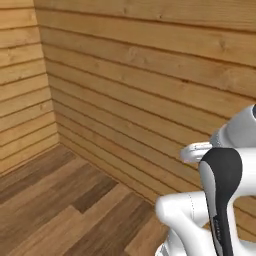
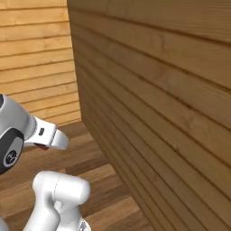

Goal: Take the strawberry from the fridge and place it on top of the pancake, located on the dining counter.

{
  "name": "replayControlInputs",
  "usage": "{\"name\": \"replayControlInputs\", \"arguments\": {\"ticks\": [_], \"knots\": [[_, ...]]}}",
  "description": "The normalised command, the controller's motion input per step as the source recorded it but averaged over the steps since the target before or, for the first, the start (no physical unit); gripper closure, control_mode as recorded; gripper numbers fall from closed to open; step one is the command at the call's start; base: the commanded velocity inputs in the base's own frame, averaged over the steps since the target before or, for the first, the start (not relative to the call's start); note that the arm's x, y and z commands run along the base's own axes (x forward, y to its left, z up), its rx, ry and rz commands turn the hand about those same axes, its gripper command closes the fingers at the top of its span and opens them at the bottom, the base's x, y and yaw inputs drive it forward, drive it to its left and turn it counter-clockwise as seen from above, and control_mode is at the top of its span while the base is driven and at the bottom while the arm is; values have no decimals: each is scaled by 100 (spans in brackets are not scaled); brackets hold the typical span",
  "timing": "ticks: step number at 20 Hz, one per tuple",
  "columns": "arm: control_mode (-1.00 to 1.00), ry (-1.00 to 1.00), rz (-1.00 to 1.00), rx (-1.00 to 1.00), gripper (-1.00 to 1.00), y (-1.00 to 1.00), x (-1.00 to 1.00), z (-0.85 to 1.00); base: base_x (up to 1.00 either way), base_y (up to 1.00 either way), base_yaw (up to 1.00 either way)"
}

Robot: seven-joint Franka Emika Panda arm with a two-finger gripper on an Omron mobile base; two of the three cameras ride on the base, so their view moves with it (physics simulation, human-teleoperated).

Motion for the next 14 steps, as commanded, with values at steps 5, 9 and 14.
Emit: {"name": "replayControlInputs", "arguments": {"ticks": [5,9,14], "knots": [[100,0,0,0,100,0,0,0,0,0,100],[100,0,0,0,100,0,0,0,4,-6,100],[100,0,0,0,100,0,0,0,28,-21,96]]}}
